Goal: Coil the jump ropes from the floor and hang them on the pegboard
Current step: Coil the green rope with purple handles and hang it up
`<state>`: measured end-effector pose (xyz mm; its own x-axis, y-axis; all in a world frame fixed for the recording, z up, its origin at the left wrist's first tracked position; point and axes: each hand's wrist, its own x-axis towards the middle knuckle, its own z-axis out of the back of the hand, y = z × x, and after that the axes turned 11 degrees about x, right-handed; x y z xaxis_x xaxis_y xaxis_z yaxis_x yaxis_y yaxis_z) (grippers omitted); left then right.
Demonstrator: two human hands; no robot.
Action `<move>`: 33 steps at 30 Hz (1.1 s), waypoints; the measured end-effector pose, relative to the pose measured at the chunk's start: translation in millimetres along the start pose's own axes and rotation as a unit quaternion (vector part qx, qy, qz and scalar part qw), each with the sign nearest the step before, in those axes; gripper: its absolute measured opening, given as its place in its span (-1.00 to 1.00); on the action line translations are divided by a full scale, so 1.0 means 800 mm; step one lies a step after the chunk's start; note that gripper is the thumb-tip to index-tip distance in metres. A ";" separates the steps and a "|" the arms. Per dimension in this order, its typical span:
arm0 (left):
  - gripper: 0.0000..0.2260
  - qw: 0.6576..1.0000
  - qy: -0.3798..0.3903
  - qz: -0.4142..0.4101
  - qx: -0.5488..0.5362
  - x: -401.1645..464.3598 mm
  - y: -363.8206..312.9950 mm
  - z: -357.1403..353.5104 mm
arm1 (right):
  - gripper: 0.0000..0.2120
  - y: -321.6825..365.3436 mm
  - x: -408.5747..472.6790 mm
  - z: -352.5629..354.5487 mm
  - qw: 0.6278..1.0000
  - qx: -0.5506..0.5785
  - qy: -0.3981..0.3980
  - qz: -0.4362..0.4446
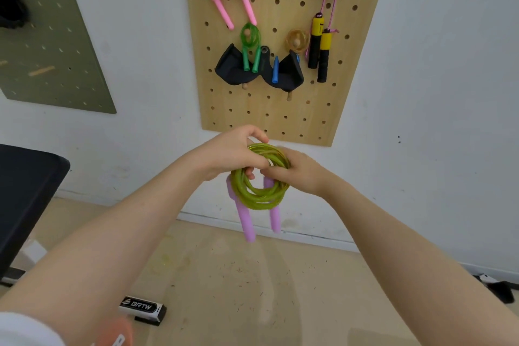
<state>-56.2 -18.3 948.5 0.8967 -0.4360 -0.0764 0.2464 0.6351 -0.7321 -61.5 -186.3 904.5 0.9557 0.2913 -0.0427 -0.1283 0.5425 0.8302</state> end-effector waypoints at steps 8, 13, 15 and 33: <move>-0.82 0.995 -0.062 -0.051 0.056 0.020 -0.003 0.018 | -0.20 0.026 0.021 -0.002 0.981 -0.071 -0.126 0.129; -0.86 0.994 -0.072 -0.083 0.019 0.026 -0.010 0.037 | -0.40 0.050 0.038 0.007 0.979 0.081 -0.097 0.157; -0.84 0.992 -0.097 -0.078 0.026 0.032 -0.013 0.041 | -0.52 0.056 0.045 0.017 0.980 0.102 -0.092 0.144; -0.74 0.988 -0.056 -0.054 -0.136 0.151 0.062 0.042 | -0.94 0.004 0.168 0.067 0.980 0.093 -0.161 0.069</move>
<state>76.7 -18.4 925.6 0.9095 -0.4088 0.0759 0.2480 0.3869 -0.8881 80.8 -187.4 931.3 0.9703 0.0715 0.2309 -0.2411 0.3545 0.9034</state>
